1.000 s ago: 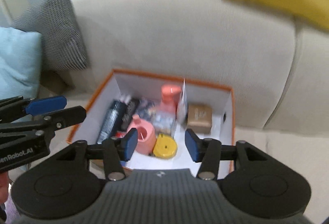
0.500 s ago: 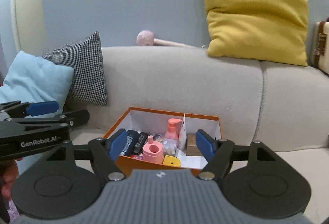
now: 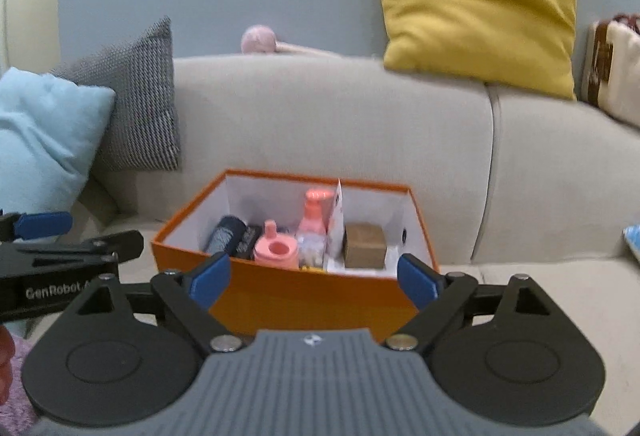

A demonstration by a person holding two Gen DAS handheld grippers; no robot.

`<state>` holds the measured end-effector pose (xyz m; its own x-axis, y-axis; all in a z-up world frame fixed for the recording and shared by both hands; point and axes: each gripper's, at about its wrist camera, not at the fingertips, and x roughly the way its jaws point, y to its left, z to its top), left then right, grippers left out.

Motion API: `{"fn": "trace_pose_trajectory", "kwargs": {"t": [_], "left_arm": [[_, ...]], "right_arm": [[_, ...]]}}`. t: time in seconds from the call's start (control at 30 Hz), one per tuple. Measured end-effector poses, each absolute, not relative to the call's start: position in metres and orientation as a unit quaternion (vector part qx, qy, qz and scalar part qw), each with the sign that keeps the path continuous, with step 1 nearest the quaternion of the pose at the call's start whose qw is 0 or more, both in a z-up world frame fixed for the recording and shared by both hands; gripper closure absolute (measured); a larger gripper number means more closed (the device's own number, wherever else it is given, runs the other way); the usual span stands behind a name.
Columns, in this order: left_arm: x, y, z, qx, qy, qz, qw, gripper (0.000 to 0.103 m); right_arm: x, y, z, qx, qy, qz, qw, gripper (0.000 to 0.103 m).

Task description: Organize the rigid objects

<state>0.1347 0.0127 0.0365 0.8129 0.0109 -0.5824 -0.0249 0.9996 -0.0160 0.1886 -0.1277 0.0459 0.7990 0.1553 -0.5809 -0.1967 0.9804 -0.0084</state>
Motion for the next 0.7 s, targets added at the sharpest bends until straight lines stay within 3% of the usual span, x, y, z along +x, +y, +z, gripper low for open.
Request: {"fn": "trace_pose_trajectory", "kwargs": {"t": [0.7], "left_arm": [[0.168,0.002,-0.010,-0.013,0.359,0.008,0.933,0.005]], "right_arm": [[0.221,-0.148,-0.006,0.007,0.320,0.076,0.944,0.009]]}}
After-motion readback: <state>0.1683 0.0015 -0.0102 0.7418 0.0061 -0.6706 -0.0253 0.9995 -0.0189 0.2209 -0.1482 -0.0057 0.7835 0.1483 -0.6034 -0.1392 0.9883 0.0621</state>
